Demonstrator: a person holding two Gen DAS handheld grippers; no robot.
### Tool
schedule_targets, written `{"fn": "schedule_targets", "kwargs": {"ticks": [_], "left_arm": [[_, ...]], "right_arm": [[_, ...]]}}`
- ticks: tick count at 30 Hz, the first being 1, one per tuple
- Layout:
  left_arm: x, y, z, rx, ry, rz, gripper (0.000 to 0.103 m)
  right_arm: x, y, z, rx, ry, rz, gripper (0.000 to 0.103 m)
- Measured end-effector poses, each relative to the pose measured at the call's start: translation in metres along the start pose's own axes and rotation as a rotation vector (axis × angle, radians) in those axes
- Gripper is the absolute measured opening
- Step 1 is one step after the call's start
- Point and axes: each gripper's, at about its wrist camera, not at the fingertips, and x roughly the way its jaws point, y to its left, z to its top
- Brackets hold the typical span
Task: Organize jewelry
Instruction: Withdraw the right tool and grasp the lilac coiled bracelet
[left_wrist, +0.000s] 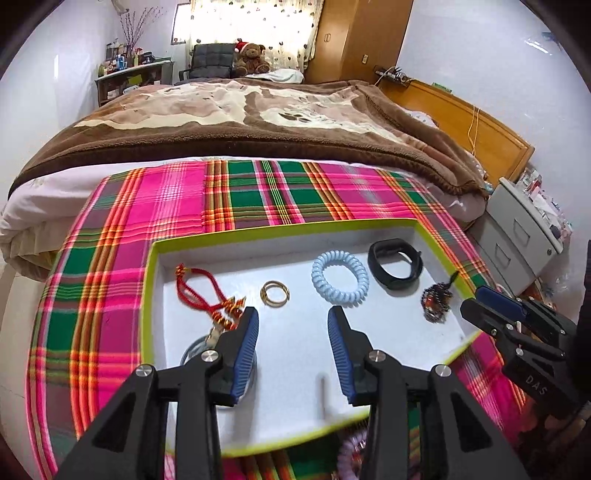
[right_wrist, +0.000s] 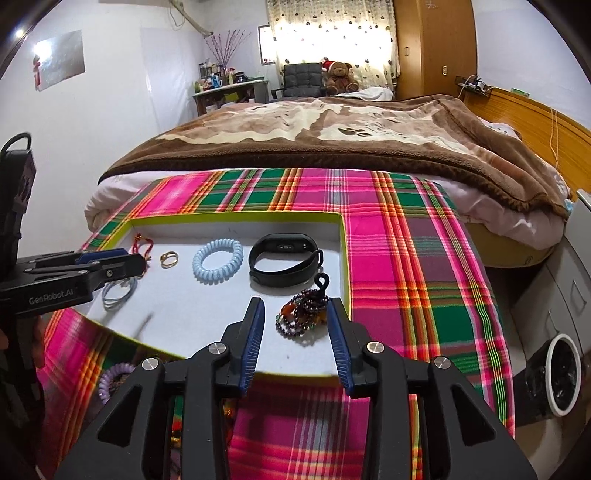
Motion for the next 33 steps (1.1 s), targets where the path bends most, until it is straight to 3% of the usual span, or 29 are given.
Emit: {"fn": "schedule_targets", "kwargs": {"ticks": [21,28,33], "left_arm": [[-0.076,0.013,-0.060,-0.067,-0.083,0.007,0.043],[-0.090,0.026,-0.081,-0.112,-0.097,0.015,0.043],[-0.096,0.033,-0.091,-0.117,-0.099,0.046,0.043]], "right_arm": [[-0.048,0.043,-0.033,-0.042,-0.045,0.112,0.036],[-0.042,0.069,-0.044,-0.101,0.011,0.261,0.036],[-0.036,0.091,-0.048,-0.179,0.037,0.277,0.036]]}}
